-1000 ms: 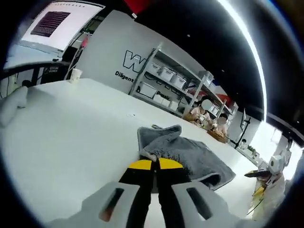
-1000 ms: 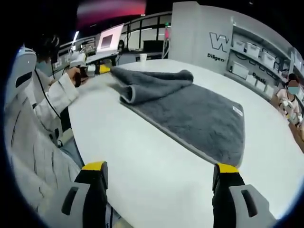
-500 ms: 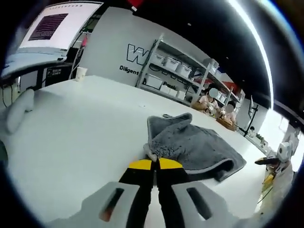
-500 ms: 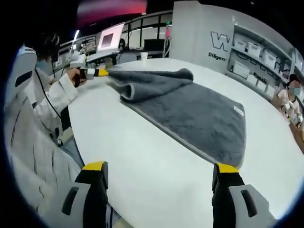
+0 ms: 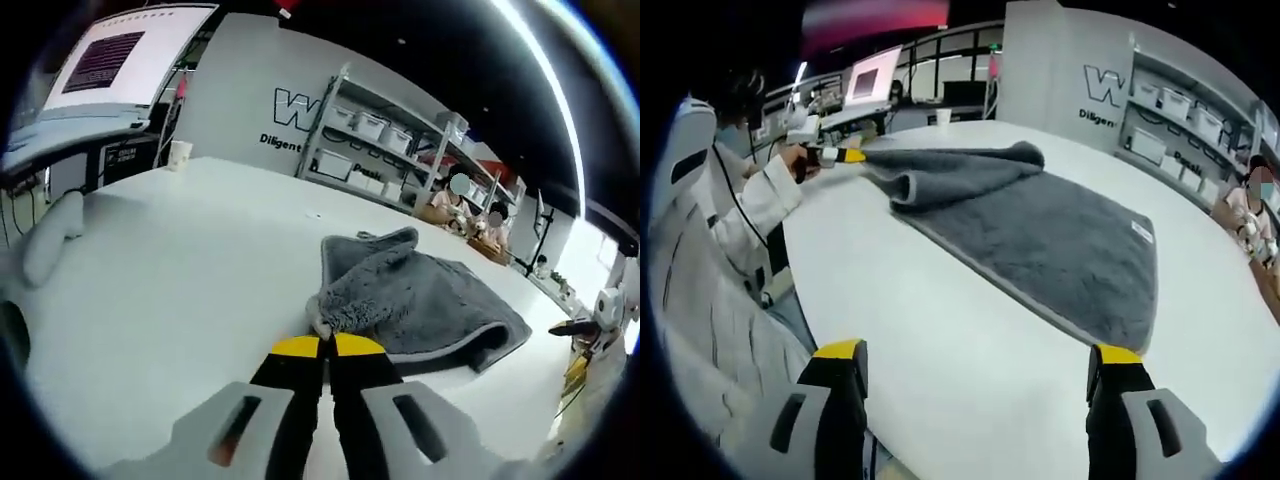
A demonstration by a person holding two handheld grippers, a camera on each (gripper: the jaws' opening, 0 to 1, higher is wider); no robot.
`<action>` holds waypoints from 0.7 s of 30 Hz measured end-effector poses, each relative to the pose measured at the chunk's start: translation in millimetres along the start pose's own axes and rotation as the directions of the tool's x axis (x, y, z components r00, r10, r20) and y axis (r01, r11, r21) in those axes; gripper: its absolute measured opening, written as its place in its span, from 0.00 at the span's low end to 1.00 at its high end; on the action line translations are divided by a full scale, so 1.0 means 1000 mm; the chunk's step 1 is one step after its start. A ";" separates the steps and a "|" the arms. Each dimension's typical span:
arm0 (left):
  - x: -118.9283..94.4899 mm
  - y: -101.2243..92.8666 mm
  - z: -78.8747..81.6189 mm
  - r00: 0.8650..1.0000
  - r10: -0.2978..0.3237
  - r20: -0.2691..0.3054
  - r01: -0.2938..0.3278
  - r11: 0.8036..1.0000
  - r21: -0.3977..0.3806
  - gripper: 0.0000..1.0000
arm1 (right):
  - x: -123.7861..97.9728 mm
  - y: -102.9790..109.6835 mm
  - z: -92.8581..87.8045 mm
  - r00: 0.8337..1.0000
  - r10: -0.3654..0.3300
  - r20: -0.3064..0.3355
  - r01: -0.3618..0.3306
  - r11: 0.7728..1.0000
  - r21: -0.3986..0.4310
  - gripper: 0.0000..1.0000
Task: Open the folded towel by lifting each exposed corner and separating the folded layers until the towel lies flat within the target outline without major curled edges
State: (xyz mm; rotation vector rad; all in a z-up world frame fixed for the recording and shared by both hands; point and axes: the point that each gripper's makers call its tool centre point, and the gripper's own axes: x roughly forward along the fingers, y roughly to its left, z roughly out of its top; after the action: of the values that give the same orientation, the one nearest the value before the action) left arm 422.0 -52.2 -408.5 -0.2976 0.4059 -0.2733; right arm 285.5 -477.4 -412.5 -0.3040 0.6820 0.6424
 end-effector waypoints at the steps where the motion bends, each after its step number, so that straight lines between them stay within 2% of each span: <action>1: 0.000 0.000 0.000 1.000 0.001 -0.001 -0.001 1.000 0.000 0.01 | 0.000 0.000 0.000 1.000 0.000 0.000 0.000 1.000 0.002 0.90; 21: -0.005 0.015 -0.002 0.999 0.040 -0.011 -0.040 0.999 -0.005 0.01 | 0.001 -0.003 -0.001 1.000 -0.002 -0.007 0.002 1.000 0.003 0.89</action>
State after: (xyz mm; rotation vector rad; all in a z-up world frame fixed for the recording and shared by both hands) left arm 419.6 -37.8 -413.9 -0.2930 0.4230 -0.2345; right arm 287.4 -479.6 -414.3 -0.3040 0.6891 0.6385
